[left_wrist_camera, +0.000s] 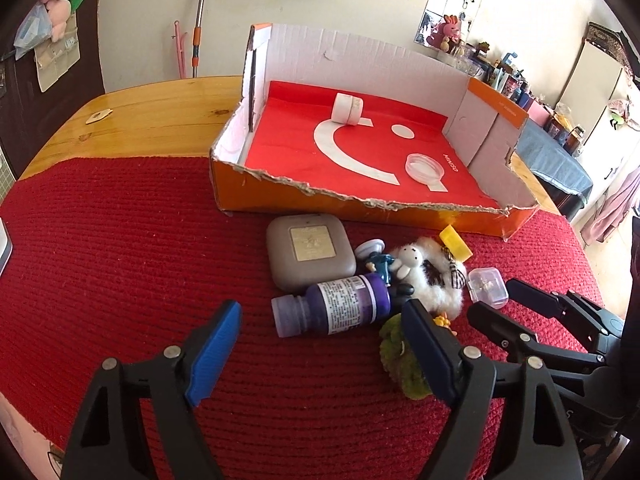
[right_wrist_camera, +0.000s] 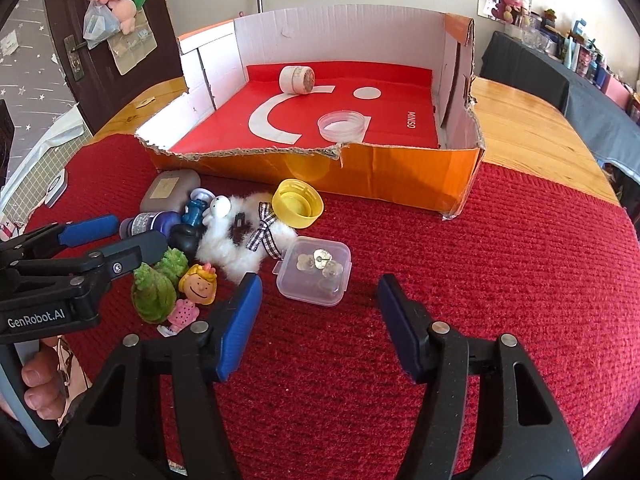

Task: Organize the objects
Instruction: 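Withdraw the left gripper from the box back toward the pile, then grasp the purple bottle upright with the left gripper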

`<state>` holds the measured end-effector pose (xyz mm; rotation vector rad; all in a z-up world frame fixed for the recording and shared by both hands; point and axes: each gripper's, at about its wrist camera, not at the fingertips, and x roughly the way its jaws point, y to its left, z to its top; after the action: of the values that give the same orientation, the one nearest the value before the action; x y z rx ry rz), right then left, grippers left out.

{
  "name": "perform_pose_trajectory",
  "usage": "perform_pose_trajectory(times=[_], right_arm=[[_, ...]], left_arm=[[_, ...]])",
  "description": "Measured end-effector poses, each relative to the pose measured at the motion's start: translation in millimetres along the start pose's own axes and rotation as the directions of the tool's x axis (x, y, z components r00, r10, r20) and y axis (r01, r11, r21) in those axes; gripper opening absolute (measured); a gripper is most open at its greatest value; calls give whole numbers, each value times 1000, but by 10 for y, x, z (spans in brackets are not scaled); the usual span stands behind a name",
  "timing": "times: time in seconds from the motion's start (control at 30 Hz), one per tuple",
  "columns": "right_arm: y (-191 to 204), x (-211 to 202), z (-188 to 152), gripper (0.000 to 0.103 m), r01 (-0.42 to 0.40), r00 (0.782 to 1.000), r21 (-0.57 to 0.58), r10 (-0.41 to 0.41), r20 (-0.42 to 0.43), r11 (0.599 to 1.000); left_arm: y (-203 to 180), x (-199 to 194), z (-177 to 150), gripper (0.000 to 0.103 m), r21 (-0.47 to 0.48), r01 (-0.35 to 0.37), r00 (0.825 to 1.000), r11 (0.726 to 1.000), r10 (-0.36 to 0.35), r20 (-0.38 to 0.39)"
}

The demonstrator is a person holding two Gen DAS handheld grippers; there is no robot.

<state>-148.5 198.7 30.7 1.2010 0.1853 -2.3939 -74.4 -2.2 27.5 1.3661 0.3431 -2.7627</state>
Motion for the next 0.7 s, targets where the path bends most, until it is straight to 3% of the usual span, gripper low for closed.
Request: perform_pose_trajectory(times=[0.23,0.57,0.7], right_arm=[[41,55,36,59,5,1000,-17,-5,4,1000],[79,115,59,55,37,999,-38,-36,9,999],[92,116,46,44,57,998,-56,-56,15,997]], left_arm=[[125,29,-16,81,-45,13,1000,999,-14,-12],[9,68,-58,81,-24,-41,999,999,41,9],[18,46,-106,64,-6,-55,998,998,55,27]])
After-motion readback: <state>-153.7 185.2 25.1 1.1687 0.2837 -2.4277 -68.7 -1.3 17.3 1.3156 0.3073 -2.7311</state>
